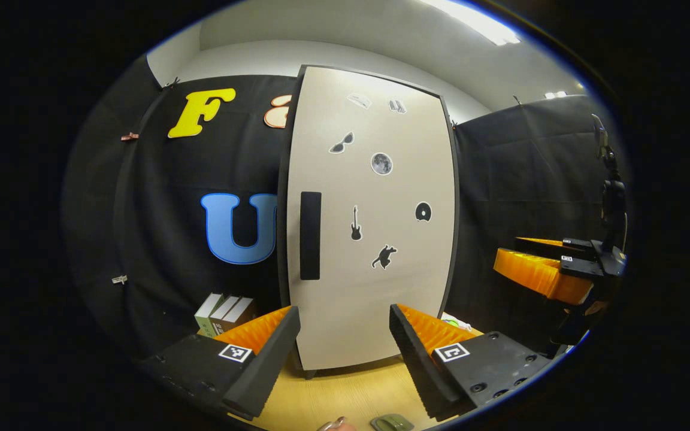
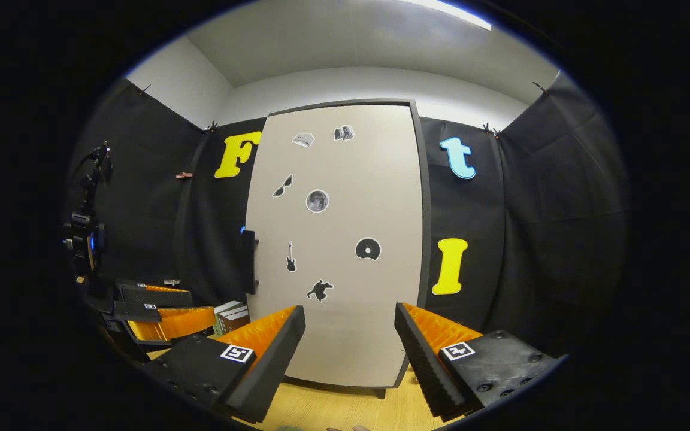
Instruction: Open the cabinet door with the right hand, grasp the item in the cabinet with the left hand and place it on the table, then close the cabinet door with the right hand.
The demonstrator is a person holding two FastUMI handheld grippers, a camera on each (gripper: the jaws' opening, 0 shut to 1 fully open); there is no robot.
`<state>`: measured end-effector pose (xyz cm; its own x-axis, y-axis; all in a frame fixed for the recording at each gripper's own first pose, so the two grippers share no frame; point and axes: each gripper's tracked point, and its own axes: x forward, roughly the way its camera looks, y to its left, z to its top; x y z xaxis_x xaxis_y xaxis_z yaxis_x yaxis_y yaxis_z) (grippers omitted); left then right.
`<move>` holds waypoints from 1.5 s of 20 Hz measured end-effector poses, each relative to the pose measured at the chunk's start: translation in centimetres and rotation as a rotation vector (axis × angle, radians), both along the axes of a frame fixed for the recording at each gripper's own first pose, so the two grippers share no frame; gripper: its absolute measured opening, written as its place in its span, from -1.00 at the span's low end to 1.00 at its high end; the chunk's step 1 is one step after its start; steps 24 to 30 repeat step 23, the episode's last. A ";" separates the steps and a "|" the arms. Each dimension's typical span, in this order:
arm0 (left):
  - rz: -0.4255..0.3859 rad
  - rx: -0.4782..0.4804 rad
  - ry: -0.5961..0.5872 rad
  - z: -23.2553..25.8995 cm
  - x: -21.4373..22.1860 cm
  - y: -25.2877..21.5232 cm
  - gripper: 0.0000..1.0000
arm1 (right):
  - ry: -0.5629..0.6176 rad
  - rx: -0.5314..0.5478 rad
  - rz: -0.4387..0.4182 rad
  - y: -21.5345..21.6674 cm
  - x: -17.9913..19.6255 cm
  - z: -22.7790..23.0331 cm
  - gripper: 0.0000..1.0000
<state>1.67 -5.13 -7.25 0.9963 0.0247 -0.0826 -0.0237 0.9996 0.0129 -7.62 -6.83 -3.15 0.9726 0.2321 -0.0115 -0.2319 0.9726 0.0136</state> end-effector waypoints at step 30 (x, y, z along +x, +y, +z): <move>0.007 0.011 -0.032 0.6 -1.5 0.0 0.90 | 0.007 -0.011 0.003 2.2 -1.0 0.3 0.95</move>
